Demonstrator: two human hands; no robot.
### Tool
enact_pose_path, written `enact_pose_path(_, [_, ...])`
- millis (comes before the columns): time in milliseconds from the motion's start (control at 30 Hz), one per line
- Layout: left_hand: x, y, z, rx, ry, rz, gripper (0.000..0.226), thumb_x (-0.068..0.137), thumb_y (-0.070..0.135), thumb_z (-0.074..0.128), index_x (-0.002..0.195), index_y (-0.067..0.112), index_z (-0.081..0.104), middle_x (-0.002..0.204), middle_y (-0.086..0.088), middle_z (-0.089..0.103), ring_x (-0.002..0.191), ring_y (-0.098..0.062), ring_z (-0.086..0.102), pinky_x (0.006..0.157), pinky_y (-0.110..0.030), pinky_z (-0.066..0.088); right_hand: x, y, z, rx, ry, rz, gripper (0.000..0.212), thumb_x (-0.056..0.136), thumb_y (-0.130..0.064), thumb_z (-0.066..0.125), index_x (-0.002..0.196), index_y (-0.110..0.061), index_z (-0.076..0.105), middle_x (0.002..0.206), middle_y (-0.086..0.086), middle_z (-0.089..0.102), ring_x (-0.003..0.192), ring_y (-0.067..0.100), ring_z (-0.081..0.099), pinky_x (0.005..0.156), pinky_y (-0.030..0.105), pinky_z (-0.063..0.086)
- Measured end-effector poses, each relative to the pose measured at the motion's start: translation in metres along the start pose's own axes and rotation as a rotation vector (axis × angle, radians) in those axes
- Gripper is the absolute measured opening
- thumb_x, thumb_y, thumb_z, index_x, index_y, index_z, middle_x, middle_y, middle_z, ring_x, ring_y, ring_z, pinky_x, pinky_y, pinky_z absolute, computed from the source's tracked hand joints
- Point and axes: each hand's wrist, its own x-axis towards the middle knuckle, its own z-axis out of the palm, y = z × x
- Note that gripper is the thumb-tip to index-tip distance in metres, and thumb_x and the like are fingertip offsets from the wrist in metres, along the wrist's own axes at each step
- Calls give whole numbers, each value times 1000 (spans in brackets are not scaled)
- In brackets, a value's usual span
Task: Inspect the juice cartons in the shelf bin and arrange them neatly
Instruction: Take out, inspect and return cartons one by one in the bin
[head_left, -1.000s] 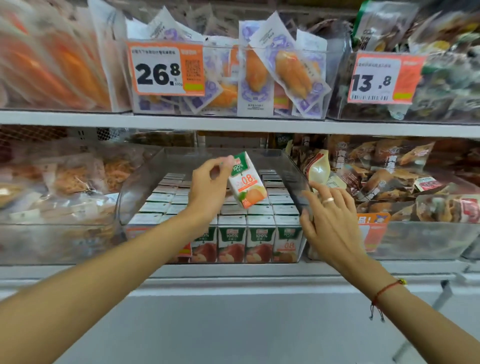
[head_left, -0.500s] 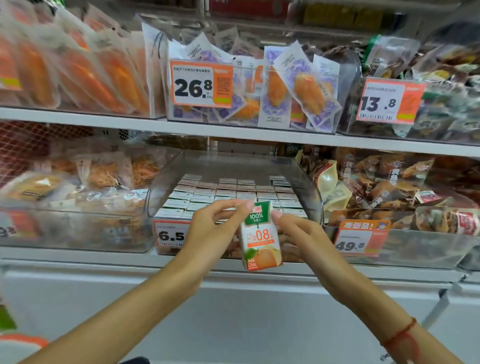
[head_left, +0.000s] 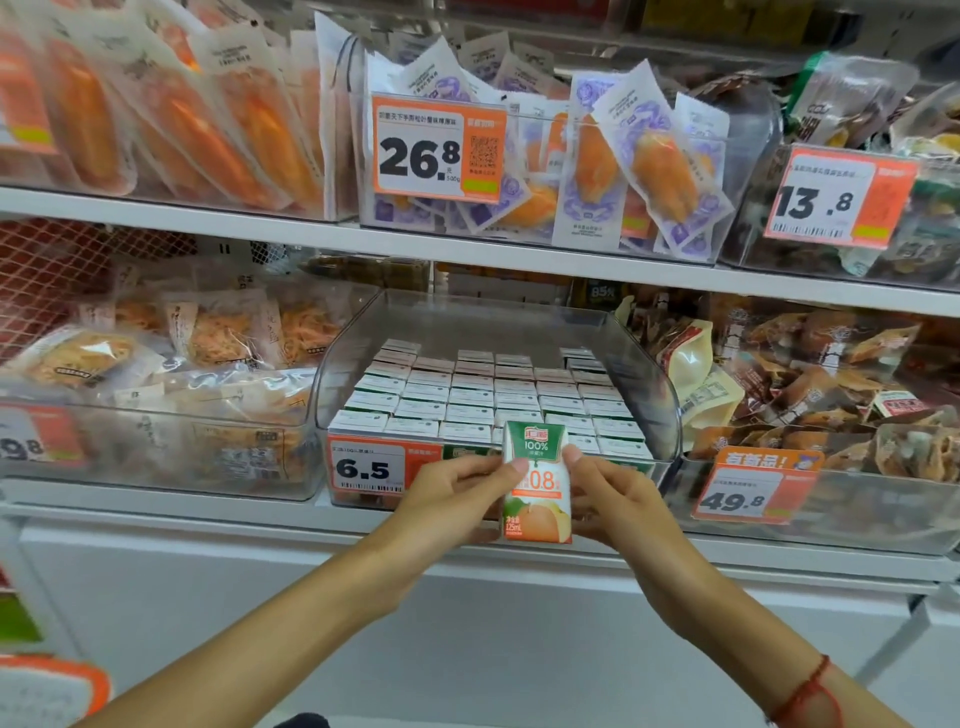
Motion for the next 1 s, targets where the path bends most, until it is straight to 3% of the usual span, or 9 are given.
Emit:
enact_pose_path(100, [-1, 1, 2, -5, 12, 28, 22, 90, 34, 65, 110, 25, 69, 94, 13, 76, 86, 1, 71, 69, -14, 56, 2, 0, -2, 3, -2, 15, 35, 97, -41, 47, 103, -16, 70, 90, 4, 77, 84, 17, 74, 66, 18, 56])
enact_pose_path(200, [-2, 2, 5, -41, 48, 60, 16, 91, 28, 65, 106, 21, 68, 90, 9, 76, 81, -1, 72, 61, -12, 53, 2, -1, -5, 7, -49, 29, 33, 97, -40, 48, 110, -17, 68, 98, 4, 76, 92, 18, 73, 81, 26, 57])
enact_pose_path(333, [-2, 4, 8, -65, 122, 91, 26, 93, 27, 63, 115, 13, 68, 96, 1, 77, 85, -8, 74, 68, -16, 57, -3, -2, -9, -11, -142, 42, 30, 94, -30, 56, 120, -19, 65, 109, 2, 74, 103, 18, 69, 94, 32, 54])
enact_pose_path(500, [-2, 8, 5, -95, 152, 79, 28, 95, 29, 59, 118, 15, 68, 100, 0, 77, 88, -10, 73, 64, -13, 55, -6, -1, -8, 14, -132, -5, 28, 82, -27, 68, 110, -28, 66, 103, -8, 75, 102, 13, 69, 84, 19, 55])
enact_pose_path(700, [0, 10, 2, -149, 90, 28, 31, 91, 30, 65, 120, 21, 66, 101, 1, 77, 92, -9, 73, 64, -14, 55, -8, -2, -10, -66, -98, -23, 39, 89, -21, 66, 127, -21, 61, 113, -2, 73, 110, 16, 66, 100, 38, 51])
enact_pose_path(800, [2, 7, 1, -165, 138, 49, 23, 87, 25, 70, 110, 24, 66, 90, 4, 78, 83, -7, 74, 60, -15, 55, -8, 0, -9, -103, -110, -37, 37, 91, -21, 64, 128, -23, 60, 110, -5, 73, 107, 12, 66, 97, 33, 52])
enact_pose_path(900, [3, 4, 4, -162, 206, 72, 12, 87, 21, 71, 94, 25, 63, 77, 8, 77, 71, -4, 73, 53, -14, 52, -8, 2, -5, -164, -90, -90, 26, 91, -21, 64, 115, -31, 62, 96, -14, 74, 93, 2, 68, 81, 17, 54])
enact_pose_path(1000, [3, 2, 6, -150, 201, 43, 16, 90, 19, 68, 102, 13, 59, 73, 9, 76, 67, -5, 73, 52, -15, 52, -7, 5, -1, -272, -12, -163, 29, 87, -20, 71, 115, -25, 64, 91, -8, 72, 82, 6, 68, 73, 16, 53])
